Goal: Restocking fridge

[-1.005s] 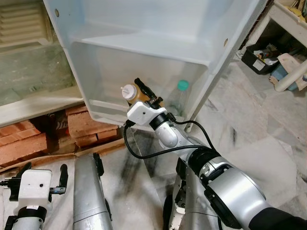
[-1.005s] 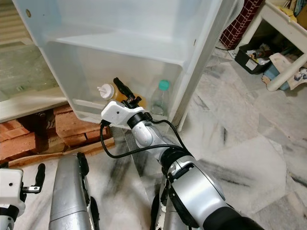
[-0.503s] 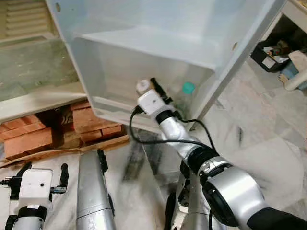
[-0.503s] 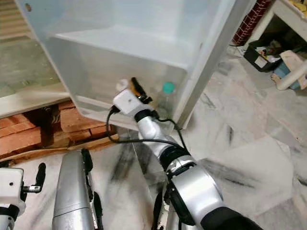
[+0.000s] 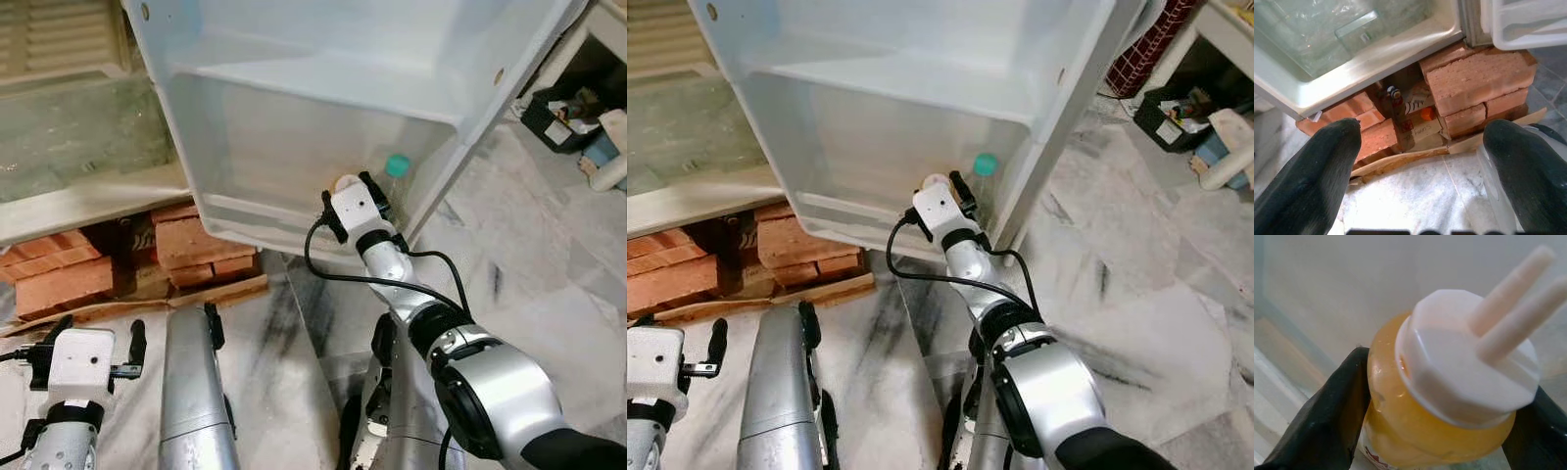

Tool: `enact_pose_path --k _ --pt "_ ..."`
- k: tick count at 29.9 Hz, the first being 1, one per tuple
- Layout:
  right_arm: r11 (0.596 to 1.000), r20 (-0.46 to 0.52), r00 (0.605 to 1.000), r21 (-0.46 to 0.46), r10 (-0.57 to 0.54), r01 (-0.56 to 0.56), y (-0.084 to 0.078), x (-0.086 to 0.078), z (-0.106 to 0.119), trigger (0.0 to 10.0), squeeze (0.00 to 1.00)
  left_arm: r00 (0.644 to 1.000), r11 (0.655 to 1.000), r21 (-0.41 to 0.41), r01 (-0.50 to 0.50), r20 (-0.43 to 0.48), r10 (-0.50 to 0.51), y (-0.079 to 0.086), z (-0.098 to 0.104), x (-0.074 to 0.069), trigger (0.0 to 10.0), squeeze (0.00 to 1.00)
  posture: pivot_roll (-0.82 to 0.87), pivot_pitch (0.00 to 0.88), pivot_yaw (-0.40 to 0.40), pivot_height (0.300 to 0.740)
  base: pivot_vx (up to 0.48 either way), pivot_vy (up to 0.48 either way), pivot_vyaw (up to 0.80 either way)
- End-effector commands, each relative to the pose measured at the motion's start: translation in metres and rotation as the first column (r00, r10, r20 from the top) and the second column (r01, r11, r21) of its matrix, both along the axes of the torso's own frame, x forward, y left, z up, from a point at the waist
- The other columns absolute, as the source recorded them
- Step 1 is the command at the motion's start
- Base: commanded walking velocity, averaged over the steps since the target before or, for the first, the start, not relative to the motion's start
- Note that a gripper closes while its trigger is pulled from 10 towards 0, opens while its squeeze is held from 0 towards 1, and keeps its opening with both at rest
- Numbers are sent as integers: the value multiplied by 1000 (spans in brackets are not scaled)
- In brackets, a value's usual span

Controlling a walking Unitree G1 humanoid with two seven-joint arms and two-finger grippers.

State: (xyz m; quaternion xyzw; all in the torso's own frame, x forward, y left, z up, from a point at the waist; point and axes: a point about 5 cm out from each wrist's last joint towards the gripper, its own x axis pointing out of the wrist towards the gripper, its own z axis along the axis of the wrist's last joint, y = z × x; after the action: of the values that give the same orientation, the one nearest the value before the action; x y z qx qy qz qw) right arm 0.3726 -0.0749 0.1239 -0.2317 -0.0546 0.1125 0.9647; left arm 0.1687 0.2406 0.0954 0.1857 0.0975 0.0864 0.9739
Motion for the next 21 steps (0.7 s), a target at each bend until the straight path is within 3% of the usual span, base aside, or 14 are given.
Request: enact_pose_path --k 1,7,8,11,13,14,18,21 --pt "996 -25 996 6 -86 86 -24 6 0 10000 1000 1000 1000 7 5 -31 -5 1 -6 -2 10000 0 290 198 -99 447 0 0 0" --pt "997 7 998 44 -64 63 -20 10 13 10000 1000 1000 1000 -5 13 -23 -13 1 -7 2 10000 0 285 171 -105 447 0 0 0" --pt "997 59 998 76 -29 25 -14 15 30 10000 1000 1000 1000 -2 9 -9 -9 2 -8 9 10000 0 279 134 -108 447 0 0 0" --pt "998 97 995 68 8 -15 -8 16 39 10000 1000 1000 1000 0 11 3 -11 3 -8 16 10000 0 272 105 -107 447 0 0 0" --pt "998 97 995 68 8 -15 -8 16 39 10000 1000 1000 1000 0 11 3 -11 3 -8 16 10000 0 272 105 -107 447 0 0 0" --pt "996 118 991 50 69 -76 -4 14 41 10000 1000 1000 1000 -2 20 16 -20 4 -8 26 10000 0 249 68 -107 447 0 0 0" --pt "993 116 988 47 105 -111 -5 11 38 10000 1000 999 1000 -4 30 23 -30 4 -9 36 10000 0 228 41 -101 447 0 0 0" --pt "986 111 986 94 127 -138 -10 6 31 10000 1000 999 999 -13 44 24 -43 1 -14 43 10000 0 190 0 -90 447 0 0 0"
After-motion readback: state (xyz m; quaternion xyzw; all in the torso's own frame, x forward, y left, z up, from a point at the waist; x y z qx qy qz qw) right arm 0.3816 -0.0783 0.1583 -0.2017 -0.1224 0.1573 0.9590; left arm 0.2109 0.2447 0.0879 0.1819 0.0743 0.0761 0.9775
